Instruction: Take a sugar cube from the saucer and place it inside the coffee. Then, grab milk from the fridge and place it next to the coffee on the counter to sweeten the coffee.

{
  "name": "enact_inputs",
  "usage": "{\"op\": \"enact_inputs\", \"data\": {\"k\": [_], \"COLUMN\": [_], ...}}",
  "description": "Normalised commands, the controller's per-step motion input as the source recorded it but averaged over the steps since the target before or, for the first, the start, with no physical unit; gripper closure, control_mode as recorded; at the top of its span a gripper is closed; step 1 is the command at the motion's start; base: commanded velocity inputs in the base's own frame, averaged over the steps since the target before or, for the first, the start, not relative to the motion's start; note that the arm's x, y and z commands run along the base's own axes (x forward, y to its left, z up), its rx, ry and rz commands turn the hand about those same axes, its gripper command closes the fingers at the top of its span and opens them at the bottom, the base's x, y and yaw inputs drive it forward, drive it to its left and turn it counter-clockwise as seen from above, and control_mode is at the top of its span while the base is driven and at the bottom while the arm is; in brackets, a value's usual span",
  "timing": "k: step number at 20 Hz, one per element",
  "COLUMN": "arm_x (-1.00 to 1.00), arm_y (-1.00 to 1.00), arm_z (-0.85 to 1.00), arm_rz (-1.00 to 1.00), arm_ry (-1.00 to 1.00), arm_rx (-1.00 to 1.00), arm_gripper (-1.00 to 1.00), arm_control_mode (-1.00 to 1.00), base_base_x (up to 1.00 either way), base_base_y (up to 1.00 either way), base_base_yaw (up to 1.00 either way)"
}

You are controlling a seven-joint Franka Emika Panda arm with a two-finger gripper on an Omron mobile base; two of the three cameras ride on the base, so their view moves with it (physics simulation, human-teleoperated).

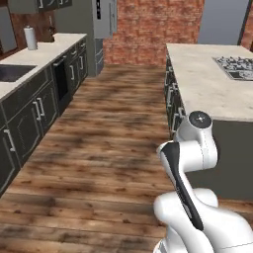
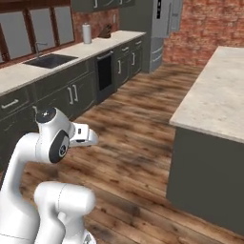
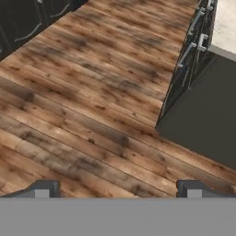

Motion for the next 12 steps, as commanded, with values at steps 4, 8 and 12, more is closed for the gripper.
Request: {"op": "enact_inputs", "data": {"k": [4, 8, 12], "arm_x": [0.0, 0.0, 0.0], "arm_y": [0.0, 0.0, 0.0], "arm_z": [0.0, 0.0, 0.0], "arm_rz": [0.0, 0.0, 0.0], "arm_ry": [0.0, 0.0, 0.0], "arm_rx": [0.0, 0.0, 0.0], "arm_gripper": [-1.0, -1.0, -1.0], "arm_control_mode": [1.0, 1.0, 1.0], "base_base_x": [1.0, 1.0, 1.0], "base_base_y": [0.91, 0.95, 0.93], "base_base_yaw": [-0.33, -0.32, -0.32]}}
